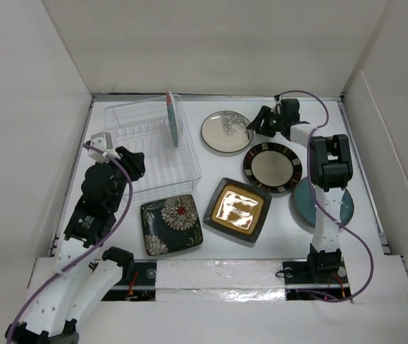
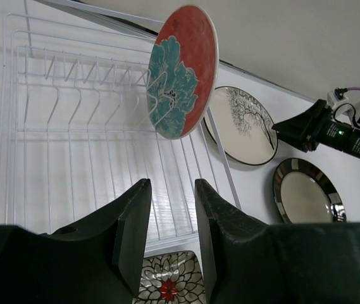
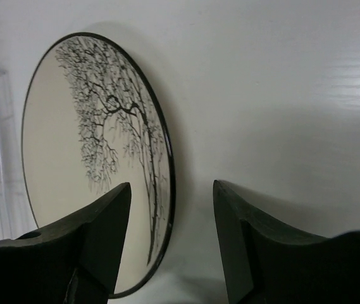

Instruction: Load the plates into the dish rack

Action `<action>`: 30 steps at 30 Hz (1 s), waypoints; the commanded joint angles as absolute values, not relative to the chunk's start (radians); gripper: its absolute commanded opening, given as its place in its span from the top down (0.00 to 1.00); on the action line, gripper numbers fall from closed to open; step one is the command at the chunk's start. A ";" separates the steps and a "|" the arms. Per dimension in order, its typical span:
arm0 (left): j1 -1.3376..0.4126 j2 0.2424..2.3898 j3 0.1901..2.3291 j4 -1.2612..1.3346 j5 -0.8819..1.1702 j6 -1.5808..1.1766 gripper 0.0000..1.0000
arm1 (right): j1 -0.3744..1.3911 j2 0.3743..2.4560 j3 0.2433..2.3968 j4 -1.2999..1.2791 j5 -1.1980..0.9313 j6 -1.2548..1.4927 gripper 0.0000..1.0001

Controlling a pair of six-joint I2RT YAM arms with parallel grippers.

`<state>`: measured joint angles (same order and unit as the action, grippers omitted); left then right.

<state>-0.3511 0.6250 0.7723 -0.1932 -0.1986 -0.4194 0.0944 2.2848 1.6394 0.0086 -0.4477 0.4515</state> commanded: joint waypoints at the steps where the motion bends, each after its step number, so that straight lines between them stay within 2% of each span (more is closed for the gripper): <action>1: -0.345 0.612 0.793 -0.169 -0.201 -0.407 0.69 | 0.109 2.322 1.674 0.015 -0.520 0.485 0.40; 11: -0.345 0.598 0.792 -0.167 -0.216 -0.403 0.68 | 0.109 2.373 1.655 0.129 -0.676 0.589 0.48; 13: -0.345 0.600 0.795 -0.167 -0.221 -0.402 0.68 | 0.109 2.385 1.649 0.150 -0.701 0.609 0.56; 14: -0.345 0.601 0.793 -0.172 -0.222 -0.402 0.68 | 0.109 2.391 1.646 0.161 -0.707 0.629 0.62; 15: -0.345 0.597 0.792 -0.172 -0.221 -0.402 0.68 | 0.109 2.395 1.643 0.185 -0.707 0.641 0.73; 17: -0.345 0.592 0.790 -0.164 -0.219 -0.402 0.68 | 0.109 2.384 1.623 0.221 -0.690 0.685 0.84; 20: -0.345 0.597 0.788 -0.164 -0.218 -0.400 0.68 | 0.083 2.313 1.519 0.409 -0.644 0.782 0.99; 25: -0.345 0.606 0.792 -0.161 -0.213 -0.400 0.68 | 0.072 2.140 1.413 0.525 -0.536 0.813 1.00; 30: -0.345 0.606 0.788 -0.160 -0.204 -0.397 0.68 | 0.141 1.881 1.416 0.439 -0.289 0.712 1.00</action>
<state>-0.3511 0.6075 0.7723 -0.1925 -0.2104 -0.4152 0.0971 2.0960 1.3712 0.3103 -0.4374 0.7456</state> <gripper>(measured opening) 0.316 0.041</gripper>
